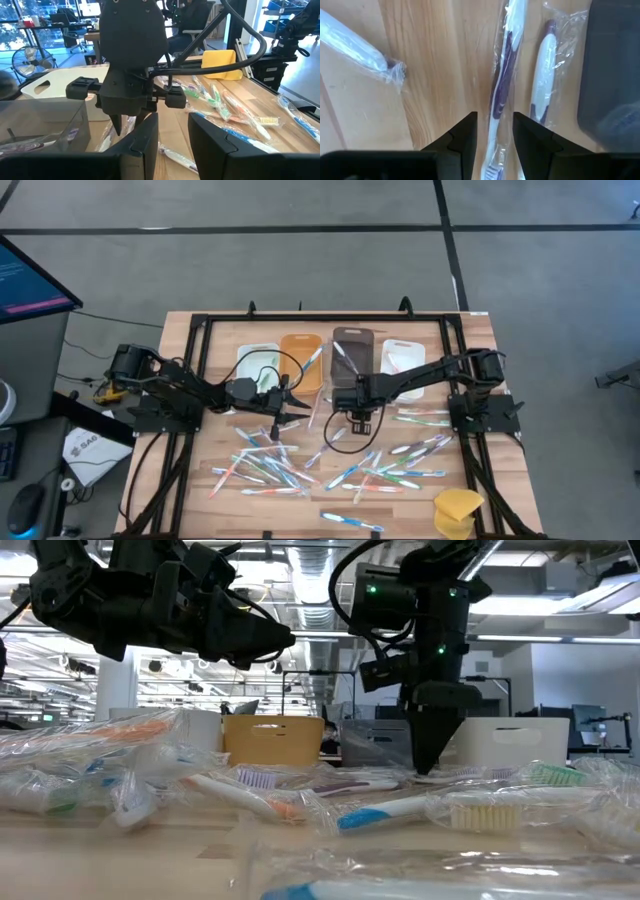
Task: Pick & Place Toothbrushes
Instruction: Put the purple toothbrush into the black transparent bin
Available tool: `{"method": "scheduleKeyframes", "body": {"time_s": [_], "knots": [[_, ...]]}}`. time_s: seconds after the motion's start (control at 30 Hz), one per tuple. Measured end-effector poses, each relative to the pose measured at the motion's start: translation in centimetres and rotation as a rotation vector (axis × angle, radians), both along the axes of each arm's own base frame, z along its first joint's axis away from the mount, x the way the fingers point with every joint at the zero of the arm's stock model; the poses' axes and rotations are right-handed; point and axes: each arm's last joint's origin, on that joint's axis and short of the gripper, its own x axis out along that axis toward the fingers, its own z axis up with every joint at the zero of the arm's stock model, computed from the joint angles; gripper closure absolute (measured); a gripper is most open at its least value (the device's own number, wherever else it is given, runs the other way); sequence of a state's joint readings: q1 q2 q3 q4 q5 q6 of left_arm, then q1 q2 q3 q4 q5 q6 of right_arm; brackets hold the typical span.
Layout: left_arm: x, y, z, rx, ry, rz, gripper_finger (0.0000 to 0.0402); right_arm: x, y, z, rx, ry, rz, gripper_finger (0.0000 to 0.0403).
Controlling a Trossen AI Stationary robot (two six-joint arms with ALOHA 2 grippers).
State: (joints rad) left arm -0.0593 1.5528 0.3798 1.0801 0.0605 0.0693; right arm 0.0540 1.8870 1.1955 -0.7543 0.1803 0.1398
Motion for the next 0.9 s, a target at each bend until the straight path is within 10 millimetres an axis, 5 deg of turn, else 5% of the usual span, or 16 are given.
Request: {"method": "scheduleKeyframes", "body": {"time_s": [0.9], "knots": [[0.0,0.0,0.0,-0.006,0.001,0.0,0.03,-0.3,0.3,-1.3,0.069,-0.055,-0.031,0.0297]]}}
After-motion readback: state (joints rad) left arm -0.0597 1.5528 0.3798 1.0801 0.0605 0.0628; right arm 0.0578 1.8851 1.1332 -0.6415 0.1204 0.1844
